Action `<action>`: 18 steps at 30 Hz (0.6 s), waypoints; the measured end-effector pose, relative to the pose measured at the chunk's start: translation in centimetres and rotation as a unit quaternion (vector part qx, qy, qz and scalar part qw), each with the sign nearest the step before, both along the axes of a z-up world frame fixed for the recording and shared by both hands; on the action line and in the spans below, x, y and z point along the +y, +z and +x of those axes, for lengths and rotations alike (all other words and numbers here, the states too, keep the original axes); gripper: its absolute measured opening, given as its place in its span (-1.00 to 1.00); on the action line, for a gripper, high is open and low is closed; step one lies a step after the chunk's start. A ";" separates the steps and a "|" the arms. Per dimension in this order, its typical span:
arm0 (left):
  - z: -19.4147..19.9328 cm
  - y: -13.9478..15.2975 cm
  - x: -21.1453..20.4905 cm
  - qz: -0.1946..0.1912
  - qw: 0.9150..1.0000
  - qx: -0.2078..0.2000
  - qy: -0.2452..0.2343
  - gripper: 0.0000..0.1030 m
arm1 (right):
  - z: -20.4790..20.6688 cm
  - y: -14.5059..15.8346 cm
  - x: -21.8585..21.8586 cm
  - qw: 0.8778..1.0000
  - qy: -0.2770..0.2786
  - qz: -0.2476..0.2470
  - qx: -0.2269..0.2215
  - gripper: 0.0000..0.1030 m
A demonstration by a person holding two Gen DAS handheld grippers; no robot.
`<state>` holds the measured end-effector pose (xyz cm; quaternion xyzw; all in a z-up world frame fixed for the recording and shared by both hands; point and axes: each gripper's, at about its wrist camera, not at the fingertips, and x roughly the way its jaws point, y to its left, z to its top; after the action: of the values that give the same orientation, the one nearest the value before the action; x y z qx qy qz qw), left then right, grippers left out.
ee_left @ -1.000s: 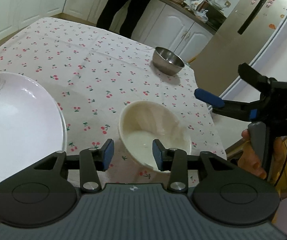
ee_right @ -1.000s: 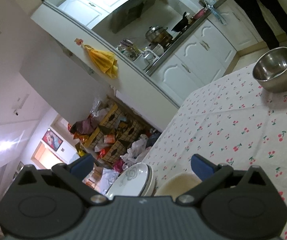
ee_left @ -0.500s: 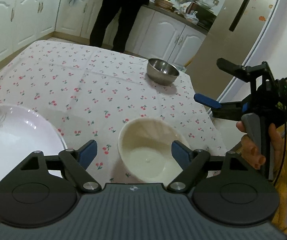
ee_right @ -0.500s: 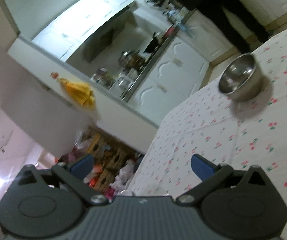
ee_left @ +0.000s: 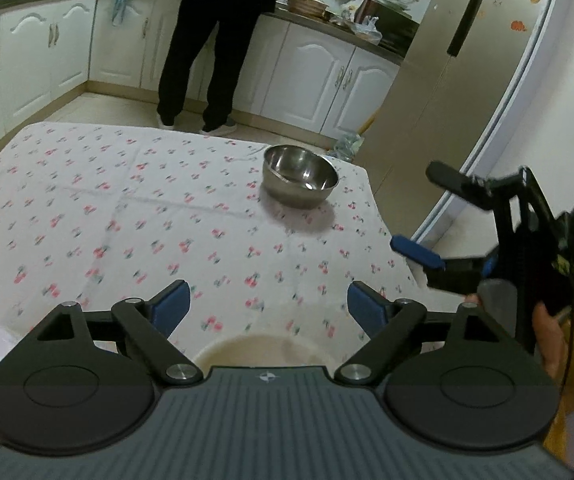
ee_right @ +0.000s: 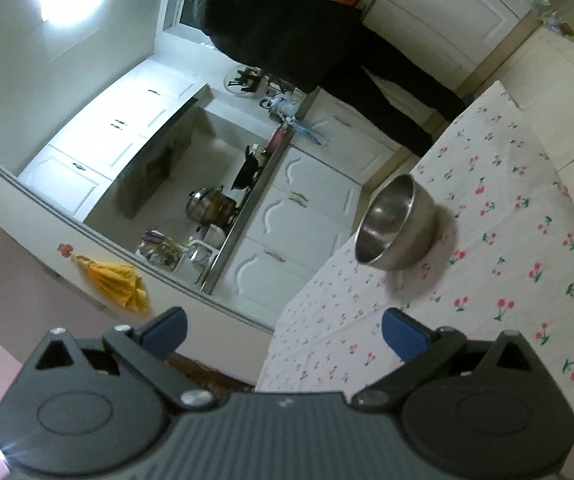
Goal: Organize plates and bowls
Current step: 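Move the left gripper to the rim of the steel bowl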
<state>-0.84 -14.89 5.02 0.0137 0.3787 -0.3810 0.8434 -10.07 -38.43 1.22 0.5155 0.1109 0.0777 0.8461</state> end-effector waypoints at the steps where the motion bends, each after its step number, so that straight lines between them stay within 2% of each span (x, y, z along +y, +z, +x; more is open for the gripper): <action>1: 0.5 -0.1 -0.9 0.004 1.000 0.003 0.001 1.00 | 0.0 -0.1 0.0 1.000 -0.002 -0.003 0.002 0.99; 12: 5.0 -1.5 -7.9 0.038 0.999 -0.005 0.004 1.00 | -0.1 -1.1 -0.5 0.999 -0.039 -0.012 0.019 0.99; 18: 8.3 -2.8 -11.2 0.049 0.998 -0.015 0.044 1.00 | -0.5 -1.3 -0.9 0.998 -0.057 -0.003 0.017 1.00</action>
<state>7.46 -26.08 2.25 0.0438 0.3842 -0.3240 0.8634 -10.53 -39.34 -0.13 0.5195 0.0960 0.0201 0.8488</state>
